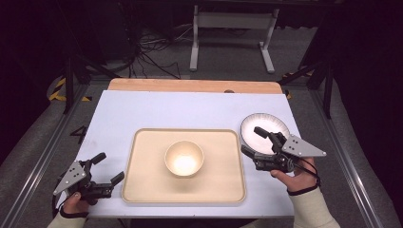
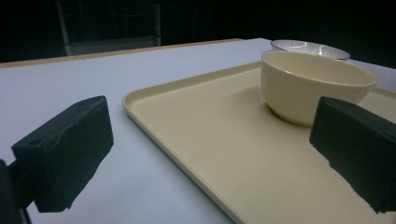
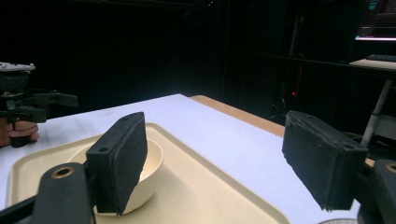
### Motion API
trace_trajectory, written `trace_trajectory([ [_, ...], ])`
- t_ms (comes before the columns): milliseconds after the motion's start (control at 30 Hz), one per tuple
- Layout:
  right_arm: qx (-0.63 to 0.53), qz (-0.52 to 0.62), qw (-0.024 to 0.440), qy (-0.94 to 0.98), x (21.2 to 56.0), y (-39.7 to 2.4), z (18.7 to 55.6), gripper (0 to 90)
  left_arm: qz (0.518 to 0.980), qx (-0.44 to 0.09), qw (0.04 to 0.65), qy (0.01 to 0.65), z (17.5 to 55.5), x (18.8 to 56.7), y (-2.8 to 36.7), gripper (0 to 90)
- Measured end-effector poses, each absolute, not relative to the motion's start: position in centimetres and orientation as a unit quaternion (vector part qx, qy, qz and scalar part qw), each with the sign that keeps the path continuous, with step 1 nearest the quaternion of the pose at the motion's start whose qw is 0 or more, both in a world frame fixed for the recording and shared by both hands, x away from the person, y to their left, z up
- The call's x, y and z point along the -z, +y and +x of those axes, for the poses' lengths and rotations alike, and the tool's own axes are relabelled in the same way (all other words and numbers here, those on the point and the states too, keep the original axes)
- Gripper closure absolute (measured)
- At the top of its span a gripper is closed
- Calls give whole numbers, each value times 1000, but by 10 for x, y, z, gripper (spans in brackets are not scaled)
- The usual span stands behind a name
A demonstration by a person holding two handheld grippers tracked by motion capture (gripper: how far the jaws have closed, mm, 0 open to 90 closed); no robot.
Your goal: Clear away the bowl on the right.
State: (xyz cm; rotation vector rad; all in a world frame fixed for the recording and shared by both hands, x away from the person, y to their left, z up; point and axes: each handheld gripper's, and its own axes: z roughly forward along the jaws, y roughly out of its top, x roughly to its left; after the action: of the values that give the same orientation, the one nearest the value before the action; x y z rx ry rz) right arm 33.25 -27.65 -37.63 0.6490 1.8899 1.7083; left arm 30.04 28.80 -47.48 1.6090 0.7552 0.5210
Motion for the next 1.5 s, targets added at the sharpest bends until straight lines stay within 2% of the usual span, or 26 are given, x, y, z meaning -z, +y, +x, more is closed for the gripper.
trace_trajectory([
  [633,-601,251,268,710,416,-289,328,222,695,-226,600,325,301,475,288,2],
  [1067,-607,284,246,700,447,-302,330,222,696,-226,599,326,301,475,287,2],
  [1500,-595,286,238,713,458,-301,328,208,695,-225,599,326,301,475,288,2],
])
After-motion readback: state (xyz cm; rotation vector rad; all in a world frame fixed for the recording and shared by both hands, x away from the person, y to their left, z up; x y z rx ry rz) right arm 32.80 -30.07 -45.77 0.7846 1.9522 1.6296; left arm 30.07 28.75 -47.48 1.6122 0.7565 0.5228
